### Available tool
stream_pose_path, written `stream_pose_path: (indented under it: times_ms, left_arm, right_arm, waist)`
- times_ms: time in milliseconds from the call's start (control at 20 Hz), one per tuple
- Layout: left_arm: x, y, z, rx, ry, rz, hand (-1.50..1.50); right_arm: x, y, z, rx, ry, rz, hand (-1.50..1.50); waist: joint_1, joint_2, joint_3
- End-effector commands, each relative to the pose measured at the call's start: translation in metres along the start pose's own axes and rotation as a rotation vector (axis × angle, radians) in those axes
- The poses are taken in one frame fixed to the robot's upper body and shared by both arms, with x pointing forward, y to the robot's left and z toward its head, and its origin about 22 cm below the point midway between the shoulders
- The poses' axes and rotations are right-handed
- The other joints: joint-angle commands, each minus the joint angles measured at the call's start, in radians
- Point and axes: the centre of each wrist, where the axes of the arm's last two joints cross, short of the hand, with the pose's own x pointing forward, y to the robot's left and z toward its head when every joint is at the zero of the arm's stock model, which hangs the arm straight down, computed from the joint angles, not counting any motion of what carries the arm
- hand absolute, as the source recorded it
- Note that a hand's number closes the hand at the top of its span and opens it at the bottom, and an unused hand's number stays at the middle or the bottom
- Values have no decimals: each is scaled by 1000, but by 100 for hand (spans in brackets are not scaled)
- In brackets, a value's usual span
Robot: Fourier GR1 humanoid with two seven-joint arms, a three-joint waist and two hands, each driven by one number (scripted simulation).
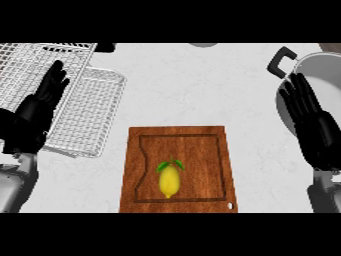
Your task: Pick the lemon from the cutting board and place it in the pot
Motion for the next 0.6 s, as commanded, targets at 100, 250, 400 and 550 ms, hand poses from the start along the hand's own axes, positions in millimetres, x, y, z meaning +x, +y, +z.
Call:
stream_pose_path:
  times_ms: [100, 250, 400, 550]
  left_arm:
    - [0, 9, -4, 58, -2, 76, 0]
    - [8, 10, -5, 116, -3, 114, 0]
    - [4, -2, -8, 78, 65, 164, 0]
    - [-11, -4, 3, 116, 68, 152, 0]
  right_arm:
    - [3, 37, -40, 114, -96, 130, 150]
    - [3, 44, -49, 205, -170, 249, 150]
    - [-26, 26, -28, 147, -181, 605, -150]
    - [-54, 53, -16, 176, -292, 493, -150]
  waist:
    - [22, 7, 20]
    - [60, 11, 20]
    - [35, 11, 19]
    - [33, 10, 21]
